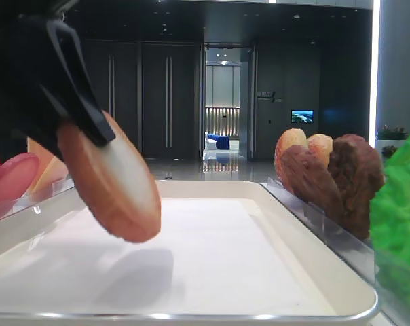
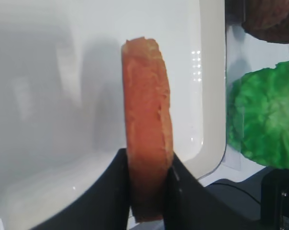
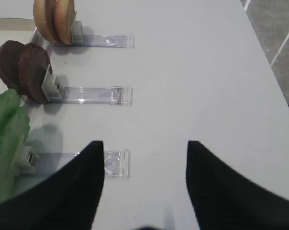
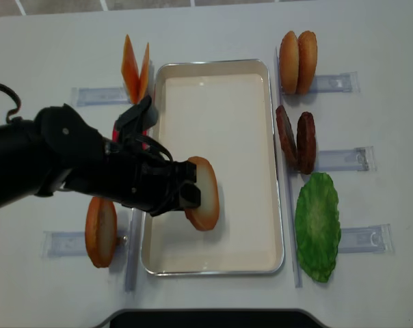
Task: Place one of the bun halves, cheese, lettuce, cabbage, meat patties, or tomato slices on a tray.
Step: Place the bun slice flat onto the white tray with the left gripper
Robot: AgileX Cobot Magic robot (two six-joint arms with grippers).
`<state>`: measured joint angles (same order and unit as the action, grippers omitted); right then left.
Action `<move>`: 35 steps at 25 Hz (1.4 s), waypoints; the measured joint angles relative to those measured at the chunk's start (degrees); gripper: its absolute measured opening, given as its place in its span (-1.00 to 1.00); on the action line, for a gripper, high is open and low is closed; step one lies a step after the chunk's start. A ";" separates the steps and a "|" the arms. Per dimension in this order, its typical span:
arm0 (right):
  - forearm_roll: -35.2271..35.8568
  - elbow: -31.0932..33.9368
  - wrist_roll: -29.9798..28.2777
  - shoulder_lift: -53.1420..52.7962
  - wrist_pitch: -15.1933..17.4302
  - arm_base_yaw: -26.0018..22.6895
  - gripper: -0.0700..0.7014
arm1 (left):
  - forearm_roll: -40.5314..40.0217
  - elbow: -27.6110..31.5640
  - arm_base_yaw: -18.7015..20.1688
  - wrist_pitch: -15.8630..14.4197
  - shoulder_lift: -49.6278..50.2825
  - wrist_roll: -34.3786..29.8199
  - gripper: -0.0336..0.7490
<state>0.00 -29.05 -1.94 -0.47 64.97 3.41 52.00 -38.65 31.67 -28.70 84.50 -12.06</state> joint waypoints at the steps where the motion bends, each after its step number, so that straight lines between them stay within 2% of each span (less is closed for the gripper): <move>1: 0.00 0.00 0.00 0.00 0.00 0.00 0.14 | 0.13 0.00 -0.05 0.04 0.54 -0.26 -0.56; 4: 0.00 0.00 0.00 0.00 0.00 0.00 0.14 | 0.75 0.00 -0.18 0.48 1.36 -1.52 -0.56; 10: 0.00 0.00 0.00 0.00 0.00 0.00 0.14 | 5.09 0.00 -0.18 4.99 1.52 -7.75 -0.56; 12: 0.00 0.00 0.00 0.00 0.00 0.00 0.14 | 7.46 0.00 -0.18 5.65 1.57 -10.21 -0.56; 17: 0.00 0.00 0.00 0.00 0.00 0.00 0.12 | 14.75 0.00 -0.18 5.58 3.58 -17.47 -0.56; 26: 0.00 0.00 0.00 0.00 0.00 0.00 0.12 | 20.92 0.00 -0.18 4.11 8.42 -23.87 -0.56; 35: 0.00 0.00 0.00 0.00 0.00 0.00 0.12 | 21.47 0.00 -0.18 4.11 8.42 -24.37 -0.56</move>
<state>0.00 -29.05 -1.94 -0.47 64.97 3.41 73.47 -38.65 31.50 -24.59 92.92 -36.43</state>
